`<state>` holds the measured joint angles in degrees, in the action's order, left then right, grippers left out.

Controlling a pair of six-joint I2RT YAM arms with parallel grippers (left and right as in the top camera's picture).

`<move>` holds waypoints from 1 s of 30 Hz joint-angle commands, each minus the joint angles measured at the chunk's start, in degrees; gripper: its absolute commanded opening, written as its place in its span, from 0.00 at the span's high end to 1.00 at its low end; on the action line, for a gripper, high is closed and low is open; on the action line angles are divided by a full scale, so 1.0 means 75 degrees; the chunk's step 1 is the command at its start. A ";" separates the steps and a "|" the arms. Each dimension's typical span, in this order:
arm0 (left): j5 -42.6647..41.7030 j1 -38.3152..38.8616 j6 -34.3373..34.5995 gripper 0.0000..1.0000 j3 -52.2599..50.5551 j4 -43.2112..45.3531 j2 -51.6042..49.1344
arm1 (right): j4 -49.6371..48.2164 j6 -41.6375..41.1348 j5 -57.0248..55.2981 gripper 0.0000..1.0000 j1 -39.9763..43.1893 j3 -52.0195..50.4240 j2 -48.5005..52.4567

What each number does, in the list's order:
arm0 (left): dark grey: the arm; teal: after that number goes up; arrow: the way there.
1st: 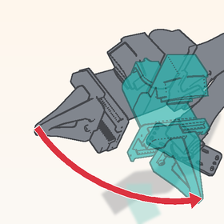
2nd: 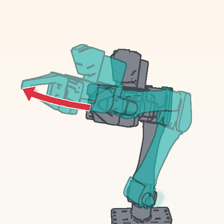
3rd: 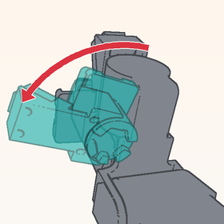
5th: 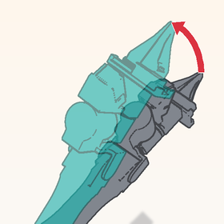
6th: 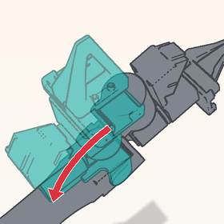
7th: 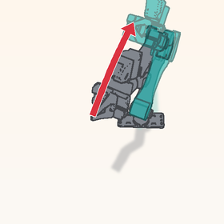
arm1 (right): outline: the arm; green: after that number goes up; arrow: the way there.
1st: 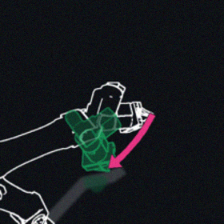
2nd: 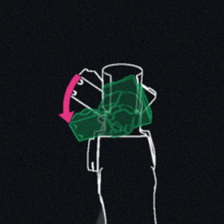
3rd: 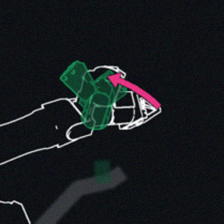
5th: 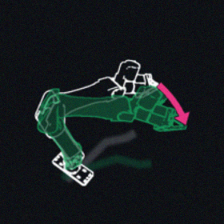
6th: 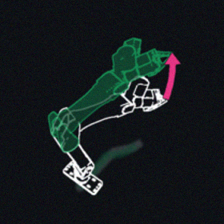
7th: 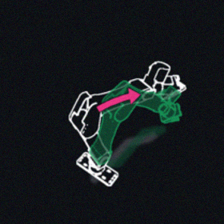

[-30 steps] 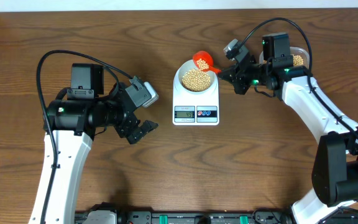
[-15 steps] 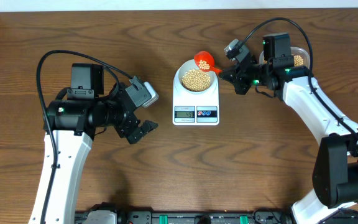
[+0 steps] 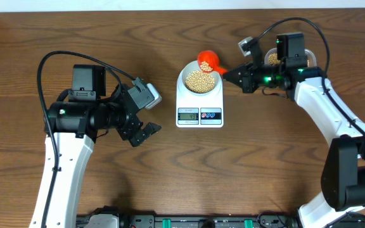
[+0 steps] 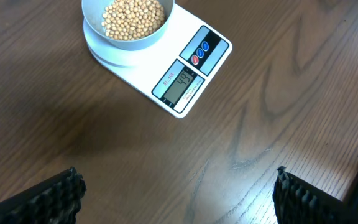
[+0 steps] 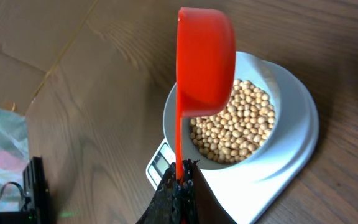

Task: Scoop item into bowl and weigh 50g on scale
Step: 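Swing the red scoop right past the soybean tub with the right gripper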

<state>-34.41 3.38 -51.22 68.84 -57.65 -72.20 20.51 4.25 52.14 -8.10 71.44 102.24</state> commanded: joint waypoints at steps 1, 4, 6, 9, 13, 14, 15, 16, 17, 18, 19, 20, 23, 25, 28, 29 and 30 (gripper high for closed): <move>-0.0128 -0.0041 0.0006 0.01 0.0210 -0.0015 0.0047 | -0.0117 -0.0271 0.0358 0.99 0.0236 -0.0035 -0.0233; -0.0128 -0.0041 0.0006 0.01 0.0210 -0.0015 0.0047 | -0.0280 -0.0271 0.0391 0.99 0.0393 -0.0035 -0.0233; -0.0128 -0.0041 0.0006 0.01 0.0210 -0.0015 0.0047 | -0.0274 -0.0271 0.0388 0.99 0.0455 -0.0035 -0.0233; -0.0128 -0.0041 0.0006 0.01 0.0210 -0.0015 0.0047 | -0.0271 -0.0268 0.0388 0.99 0.0460 -0.0035 -0.0233; -0.0128 -0.0041 0.0006 0.01 0.0210 -0.0015 0.0047 | -0.0099 0.0300 0.0385 0.99 0.0382 -0.0035 -0.0233; -0.0128 -0.0041 0.0006 0.01 0.0210 -0.0015 0.0047 | 0.0111 0.0868 0.0344 0.99 0.0297 -0.0035 -0.0233; -0.0128 -0.0041 0.0006 0.01 0.0210 -0.0015 0.0047 | 0.0198 0.1055 0.0274 0.99 0.0256 -0.0035 -0.0233; -0.0128 -0.0041 0.0006 0.01 0.0210 -0.0015 0.0047 | 0.0379 0.1364 0.0052 0.99 0.0166 -0.0035 -0.0233; -0.0128 -0.0041 0.0006 0.01 0.0210 -0.0015 0.0047 | 0.0525 0.1556 -0.0227 0.99 0.0070 -0.0035 -0.0233; -0.0128 -0.0041 0.0006 0.01 0.0210 -0.0015 0.0047 | 0.0662 0.1731 -0.0612 0.99 -0.0061 -0.0035 -0.0233; -0.0128 -0.0041 0.0006 0.01 0.0210 -0.0015 0.0047 | 0.0685 0.1798 -0.0764 0.99 -0.0146 -0.0035 -0.0233; -0.0128 -0.0041 0.0006 0.00 0.0210 -0.0015 0.0047 | 0.0694 0.1848 -0.0903 0.99 -0.0268 -0.0035 -0.0233; -0.0128 -0.0041 0.0006 0.01 0.0210 -0.0015 0.0047 | 0.0635 0.1903 -0.0912 0.99 -0.0431 -0.0035 -0.0233; -0.0128 -0.0041 0.0006 0.01 0.0210 -0.0015 0.0047 | 0.0597 0.1900 -0.0912 0.99 -0.0449 -0.0035 -0.0233; -0.0128 -0.0041 0.0006 0.01 0.0210 -0.0015 0.0047 | 0.0600 0.1897 -0.0906 0.99 -0.0449 -0.0035 -0.0233; -0.0128 -0.0041 0.0006 0.01 0.0210 -0.0015 0.0047 | 0.0597 0.1897 -0.0906 0.99 -0.0449 -0.0035 -0.0233; -0.0128 -0.0041 0.0006 0.01 0.0210 -0.0015 0.0047 | 0.0597 0.1897 -0.0906 0.99 -0.0449 -0.0035 -0.0233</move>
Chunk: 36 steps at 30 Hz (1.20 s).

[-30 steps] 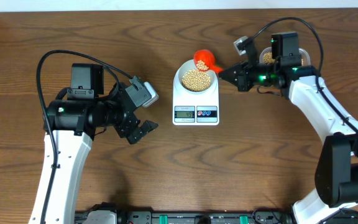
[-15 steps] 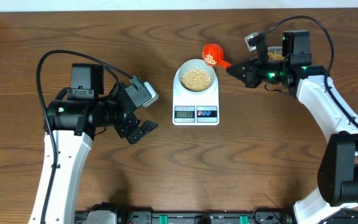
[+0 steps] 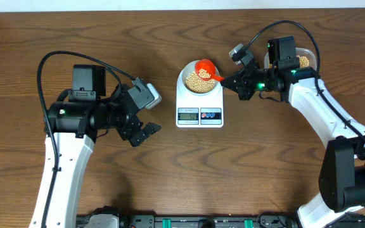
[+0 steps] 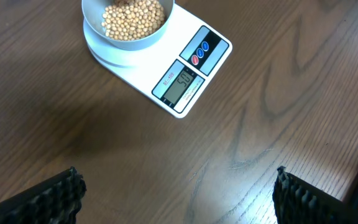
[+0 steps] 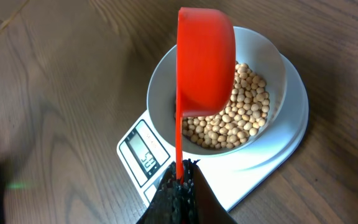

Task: Scoop item into bowl and weigh 50g on scale
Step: 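Swing the red scoop right past the soybean tub with the right gripper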

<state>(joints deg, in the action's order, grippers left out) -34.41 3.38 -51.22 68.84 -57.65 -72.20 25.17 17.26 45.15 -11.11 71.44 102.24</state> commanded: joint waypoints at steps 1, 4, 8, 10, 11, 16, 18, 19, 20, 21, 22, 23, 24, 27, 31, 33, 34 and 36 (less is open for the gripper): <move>-0.0128 -0.0041 0.0006 0.01 0.0210 -0.0015 0.0047 | -0.0020 0.0163 0.0026 0.99 -0.0047 -0.0035 -0.0233; -0.0128 -0.0041 0.0006 0.01 0.0210 -0.0015 0.0047 | -0.0020 0.0163 0.0029 0.99 -0.0047 -0.0035 -0.0233; -0.0128 -0.0041 0.0006 0.01 0.0210 -0.0015 0.0047 | -0.0023 0.0160 0.0026 0.99 -0.0044 -0.0035 -0.0233; -0.0128 -0.0041 0.0006 0.01 0.0210 -0.0015 0.0047 | -0.0044 0.0157 0.0029 0.99 -0.0047 -0.0035 -0.0233; -0.0128 -0.0041 0.0006 0.01 0.0210 -0.0015 0.0047 | -0.0061 0.0125 0.0032 0.99 -0.0044 -0.0035 -0.0233; -0.0128 -0.0041 0.0006 0.01 0.0210 -0.0015 0.0047 | -0.0443 -0.0676 0.1020 0.99 0.0219 -0.0035 -0.0233; -0.0128 -0.0041 0.0006 0.01 0.0210 -0.0015 0.0047 | -0.0504 -0.0909 0.1445 0.99 0.0440 -0.0035 -0.0233; -0.0128 -0.0041 0.0006 0.01 0.0210 -0.0015 0.0047 | -0.0501 -0.0944 0.1483 0.99 0.0501 -0.0035 -0.0233; -0.0128 -0.0041 0.0006 0.01 0.0210 -0.0015 0.0047 | -0.0495 -0.1014 0.1553 0.99 0.0638 -0.0035 -0.0236; -0.0128 -0.0041 0.0006 0.01 0.0210 -0.0015 0.0047 | -0.0495 -0.1014 0.1647 0.99 0.0740 -0.0035 -0.0233; -0.0128 -0.0041 0.0006 0.01 0.0210 -0.0015 0.0047 | -0.0501 -0.1017 0.1810 0.99 0.0968 -0.0035 -0.0239; -0.0128 -0.0041 0.0006 0.01 0.0210 -0.0015 0.0047 | -0.0498 -0.1020 0.1859 0.99 0.1081 -0.0035 -0.0248; -0.0128 -0.0041 0.0006 0.01 0.0210 -0.0015 0.0047 | -0.0498 -0.1157 0.1880 0.99 0.1303 -0.0035 -0.0259; -0.0128 -0.0041 0.0006 0.01 0.0210 -0.0015 0.0047 | -0.0466 -0.1274 0.1888 0.99 0.1760 -0.0035 -0.0309; -0.0128 -0.0041 0.0006 0.01 0.0210 -0.0015 0.0047 | -0.0323 -0.1268 0.1874 0.99 0.2527 -0.0035 -0.0568; -0.0128 -0.0041 0.0006 0.01 0.0210 -0.0015 0.0047 | -0.0245 -0.1262 0.1682 0.99 0.2868 -0.0035 -0.0702; -0.0128 -0.0041 0.0006 0.01 0.0210 -0.0015 0.0047 | -0.0201 -0.1253 0.1542 0.99 0.2993 -0.0035 -0.0746; -0.0128 -0.0041 0.0006 0.01 0.0210 -0.0015 0.0047 | 0.0233 -0.0784 0.0883 0.99 0.3357 -0.0035 -0.0886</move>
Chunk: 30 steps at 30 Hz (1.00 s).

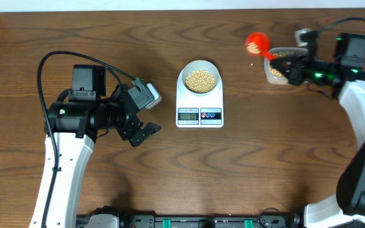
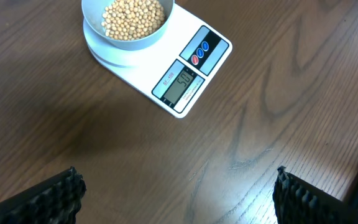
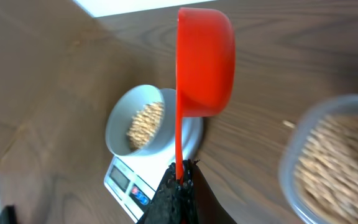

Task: Scoop item into bowl and weigh 50g on scale
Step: 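Swing the red scoop right past the soybean tub with the right gripper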

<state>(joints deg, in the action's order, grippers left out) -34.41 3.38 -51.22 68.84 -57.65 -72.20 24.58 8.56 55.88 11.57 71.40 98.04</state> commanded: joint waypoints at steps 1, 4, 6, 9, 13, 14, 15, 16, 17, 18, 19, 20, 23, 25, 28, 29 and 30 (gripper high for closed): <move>-0.0128 -0.0041 0.0006 0.01 0.0210 -0.0015 0.0047 | 0.0504 0.0530 -0.0877 0.99 0.0425 -0.0029 -0.0364; -0.0128 -0.0041 0.0006 0.01 0.0210 -0.0015 0.0047 | 0.0848 0.0868 -0.1746 0.99 0.0580 -0.0029 -0.0399; -0.0128 -0.0041 0.0006 0.01 0.0210 -0.0015 0.0047 | 0.1003 0.1064 -0.2769 0.99 0.0595 -0.0029 -0.0399; -0.0128 -0.0041 0.0006 0.01 0.0210 -0.0015 0.0047 | 0.1035 0.1131 -0.3893 0.99 0.0592 -0.0029 -0.0399; -0.0128 -0.0041 0.0006 0.01 0.0210 -0.0015 0.0047 | 0.0938 0.1545 -0.5065 0.99 0.0411 -0.0029 -0.0399; -0.0128 -0.0041 0.0006 0.01 0.0210 -0.0015 0.0047 | 0.0924 0.1588 -0.5345 0.99 0.0329 -0.0029 -0.0399; -0.0128 -0.0041 0.0006 0.01 0.0210 -0.0015 0.0047 | 0.0924 0.1585 -0.5700 0.99 0.0216 -0.0029 -0.0399; -0.0128 -0.0041 0.0006 0.01 0.0210 -0.0015 0.0047 | 0.0930 0.1585 -0.6050 0.99 0.0096 -0.0029 -0.0399; -0.0128 -0.0041 0.0006 0.01 0.0210 -0.0015 0.0047 | 0.0927 0.1588 -0.6324 0.99 -0.0012 -0.0029 -0.0399; -0.0128 -0.0041 0.0006 0.01 0.0210 -0.0015 0.0047 | 0.0924 0.1588 -0.6531 0.99 -0.0105 -0.0029 -0.0399; -0.0128 -0.0041 0.0006 0.01 0.0210 -0.0015 0.0047 | 0.0918 0.1647 -0.6939 0.99 -0.0300 -0.0029 -0.0399; -0.0128 -0.0041 0.0006 0.01 0.0210 -0.0015 0.0047 | 0.0921 0.1682 -0.7125 0.99 -0.0382 -0.0029 -0.0399; -0.0128 -0.0041 0.0006 0.01 0.0210 -0.0015 0.0047 | 0.0927 0.1705 -0.7936 0.99 -0.0688 -0.0029 -0.0399; -0.0128 -0.0041 0.0006 0.01 0.0210 -0.0015 0.0047 | 0.0924 0.1705 -0.8434 0.99 -0.0892 -0.0029 -0.0402; -0.0128 -0.0041 0.0006 0.01 0.0210 -0.0015 0.0047 | 0.0924 0.1702 -0.9023 0.99 -0.1177 -0.0029 -0.0469; -0.0128 -0.0041 0.0006 0.01 0.0210 -0.0015 0.0047 | 0.0918 0.1702 -0.9221 0.99 -0.1306 -0.0029 -0.0577; -0.0128 -0.0041 0.0006 0.01 0.0210 -0.0015 0.0047 | 0.0903 0.1702 -0.9302 0.99 -0.1373 -0.0029 -0.0653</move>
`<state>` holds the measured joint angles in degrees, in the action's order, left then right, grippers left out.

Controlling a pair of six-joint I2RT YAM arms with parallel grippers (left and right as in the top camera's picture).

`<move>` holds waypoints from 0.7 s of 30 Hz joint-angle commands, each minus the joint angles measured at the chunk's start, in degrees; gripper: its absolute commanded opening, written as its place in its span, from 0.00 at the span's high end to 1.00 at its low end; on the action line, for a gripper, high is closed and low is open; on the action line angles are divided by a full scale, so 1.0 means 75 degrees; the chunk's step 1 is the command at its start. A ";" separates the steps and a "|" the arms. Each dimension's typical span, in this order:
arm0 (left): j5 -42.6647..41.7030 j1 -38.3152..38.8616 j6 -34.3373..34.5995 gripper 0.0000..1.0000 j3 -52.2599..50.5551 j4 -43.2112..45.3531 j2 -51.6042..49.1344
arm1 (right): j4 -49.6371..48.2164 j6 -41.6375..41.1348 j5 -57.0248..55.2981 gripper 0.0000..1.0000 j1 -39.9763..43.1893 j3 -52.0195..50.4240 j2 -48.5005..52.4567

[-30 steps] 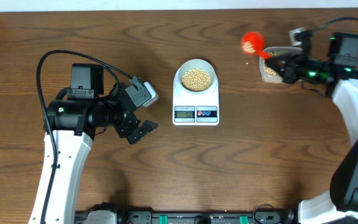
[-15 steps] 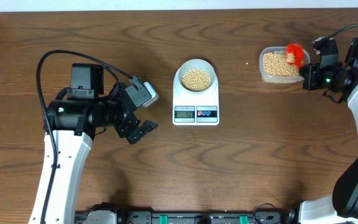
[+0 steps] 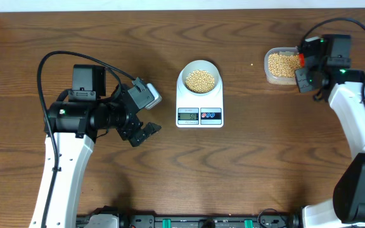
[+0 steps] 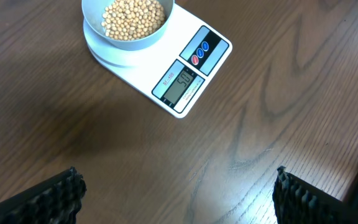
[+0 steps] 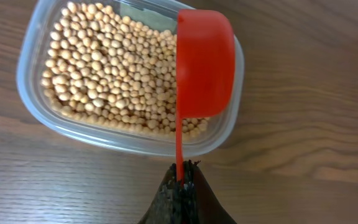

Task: Scoop item into bowl and weigh 50g on scale
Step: 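Swing the red scoop right past the soybean tub with the right gripper, then lower the red scoop onto the table right of the scale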

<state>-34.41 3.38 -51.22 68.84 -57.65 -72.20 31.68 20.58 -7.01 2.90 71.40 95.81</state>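
A white bowl of soybeans stands on the white scale; its display shows a number starting with 50. My right gripper is shut on the handle of the red scoop. The scoop hangs over the right end of the clear tub of soybeans at the back right; what the scoop holds is hidden. My left gripper is open and empty over bare wood, in front and to the left of the scale.
The brown wooden table carries only the scale and the tub. The left arm's body lies left of the scale. The table's back edge runs close behind the tub and bowl.
My right gripper with the red scoop has moved from left of the tub, held high, to right over the tub. The left arm, bowl and scale have not moved.
The scoop was first tipped over the bowl's rim with the display under 50. Then it hung over the bowl and the display showed 50. Later it was lifted away toward the tub, and now it is over the tub.
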 commanded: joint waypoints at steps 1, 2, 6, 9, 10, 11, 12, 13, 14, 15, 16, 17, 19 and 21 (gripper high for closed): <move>-0.0128 -0.0041 0.0006 0.01 0.0210 -0.0015 0.0047 | -0.0079 0.0096 -0.1035 0.99 -0.0300 -0.0029 -0.0493; -0.0128 -0.0041 0.0006 0.01 0.0210 -0.0015 0.0047 | -0.0087 0.0096 -0.1058 0.99 -0.0341 -0.0029 -0.0597; -0.0128 -0.0041 0.0006 0.01 0.0210 -0.0015 0.0047 | 0.0207 -0.0557 -0.0586 0.99 -0.0396 -0.0029 -0.1338; -0.0128 -0.0041 0.0006 0.01 0.0210 -0.0015 0.0047 | 0.1323 -0.1268 0.1323 0.99 -0.0210 -0.0029 -0.2206; -0.0128 -0.0041 0.0006 0.01 0.0210 -0.0015 0.0047 | 0.1725 -0.1454 0.1821 0.99 -0.0105 -0.0029 -0.2471; -0.0128 -0.0041 0.0006 0.01 0.0210 -0.0015 0.0047 | 0.2043 -0.1588 0.2174 0.99 -0.0003 -0.0029 -0.2675; -0.0128 -0.0041 0.0006 0.01 0.0210 -0.0015 0.0047 | 0.2311 -0.1690 0.2448 0.99 0.0093 -0.0029 -0.2853; -0.0128 -0.0041 0.0006 0.01 0.0210 -0.0015 0.0047 | 0.2722 -0.1804 0.2838 0.99 0.0262 -0.0029 -0.3121; -0.0128 -0.0041 0.0006 0.01 0.0210 -0.0015 0.0047 | 0.3110 -0.1801 0.3177 0.99 0.0437 -0.0029 -0.3372; -0.0128 -0.0041 0.0006 0.01 0.0210 -0.0015 0.0047 | 0.3343 -0.1801 0.3363 0.99 0.0571 -0.0029 -0.3547; -0.0128 -0.0041 0.0006 0.01 0.0210 -0.0015 0.0047 | 0.3698 -0.1801 0.3605 0.99 0.0807 -0.0029 -0.3832; -0.0128 -0.0041 0.0006 0.01 0.0210 -0.0015 0.0047 | 0.3928 -0.1801 0.3751 0.99 0.0976 -0.0029 -0.4030; -0.0128 -0.0041 0.0006 0.01 0.0210 -0.0015 0.0047 | 0.4339 -0.1804 0.4045 0.99 0.1367 -0.0029 -0.4482; -0.0128 -0.0041 0.0006 0.01 0.0210 -0.0015 0.0047 | 0.4686 -0.2034 0.4339 0.99 0.1839 -0.0038 -0.5027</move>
<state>-34.44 3.38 -51.22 68.84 -57.65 -72.20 64.86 8.45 17.85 12.88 71.40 62.96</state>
